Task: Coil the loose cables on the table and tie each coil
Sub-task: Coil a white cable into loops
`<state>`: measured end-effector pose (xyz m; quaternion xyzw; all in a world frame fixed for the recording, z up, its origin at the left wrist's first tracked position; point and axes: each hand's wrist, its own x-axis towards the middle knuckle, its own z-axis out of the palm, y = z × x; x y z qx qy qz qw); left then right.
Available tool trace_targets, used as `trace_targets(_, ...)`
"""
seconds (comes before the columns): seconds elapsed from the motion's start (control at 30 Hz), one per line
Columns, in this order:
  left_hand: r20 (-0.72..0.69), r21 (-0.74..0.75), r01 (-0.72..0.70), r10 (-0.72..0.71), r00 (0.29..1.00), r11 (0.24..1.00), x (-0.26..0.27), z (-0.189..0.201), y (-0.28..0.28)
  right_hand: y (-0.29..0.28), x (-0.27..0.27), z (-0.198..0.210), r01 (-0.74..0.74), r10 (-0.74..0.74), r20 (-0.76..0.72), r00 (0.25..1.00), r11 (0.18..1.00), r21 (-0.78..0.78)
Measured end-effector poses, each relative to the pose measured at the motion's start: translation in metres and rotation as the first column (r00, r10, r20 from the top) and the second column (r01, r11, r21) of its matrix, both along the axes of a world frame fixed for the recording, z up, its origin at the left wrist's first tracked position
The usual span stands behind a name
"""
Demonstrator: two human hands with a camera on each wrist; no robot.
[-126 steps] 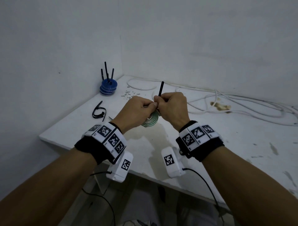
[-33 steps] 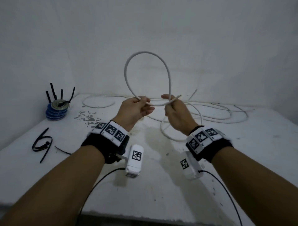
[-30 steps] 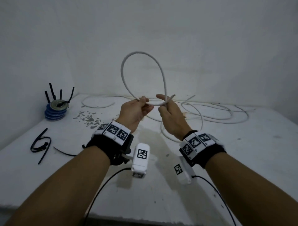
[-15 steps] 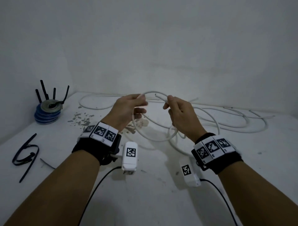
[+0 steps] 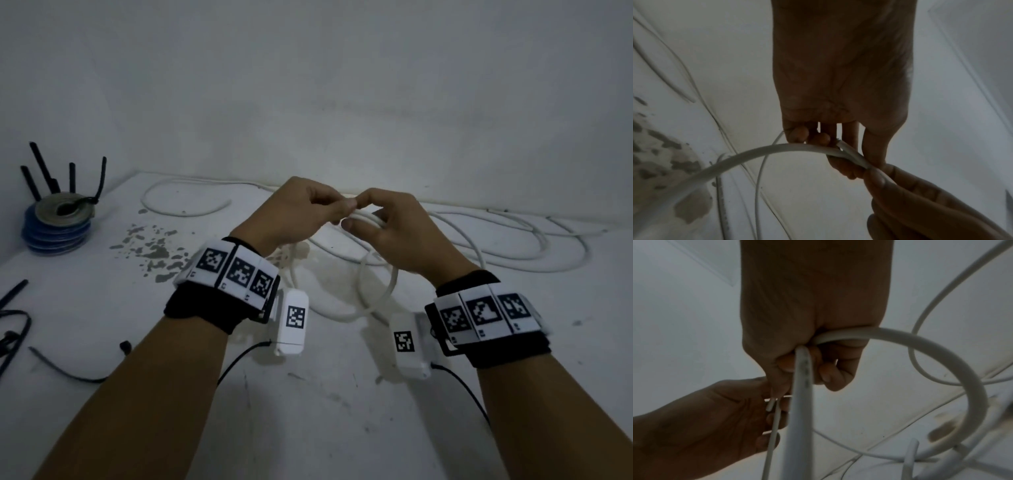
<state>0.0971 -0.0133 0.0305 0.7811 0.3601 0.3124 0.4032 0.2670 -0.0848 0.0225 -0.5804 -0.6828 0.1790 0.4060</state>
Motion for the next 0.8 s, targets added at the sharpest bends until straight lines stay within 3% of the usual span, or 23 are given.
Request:
trace_targets(0.13, 0.096, -0.071, -0.016, 0.022, 0.995, 0.997, 0.002, -0.006, 0.002, 0.001, 0.008, -0.001, 0.001, -0.002, 0.007, 1.0, 0.992, 0.126)
trace_targets(0.27, 0.226, -0.192, -0.101, 0.144, 0.963, 0.976, 0.001, -0.01, 0.005, 0.004, 0.02, -0.005, 0.097, -0.093, -0.028, 0.995, 0.962, 0.256)
trace_targets(0.4, 0.327, -0.304, -0.019, 0.123, 0.937, 0.953, 0.001, -0.016, 0.008, 0.003, 0.033, -0.013, 0.147, -0.186, 0.068, 0.98, 0.916, 0.374)
trace_targets(0.5, 0.439, -0.409, 0.094, 0.105, 0.892, 0.907, 0.002, -0.015, 0.009, 0.005, 0.042, -0.017, 0.218, -0.246, 0.01, 0.969, 0.876, 0.43)
trace_targets(0.6, 0.395, -0.376, 0.117, 0.045, 0.918, 0.919, 0.003, -0.016, 0.01, 0.005, 0.044, -0.016, 0.266, -0.262, -0.068, 0.963, 0.874, 0.407)
trace_targets(0.8, 0.384, -0.292, 0.163, -0.041, 0.923, 0.942, 0.0, -0.012, 0.008, 0.001, 0.028, -0.009, 0.147, -0.115, -0.174, 0.978, 0.972, 0.183)
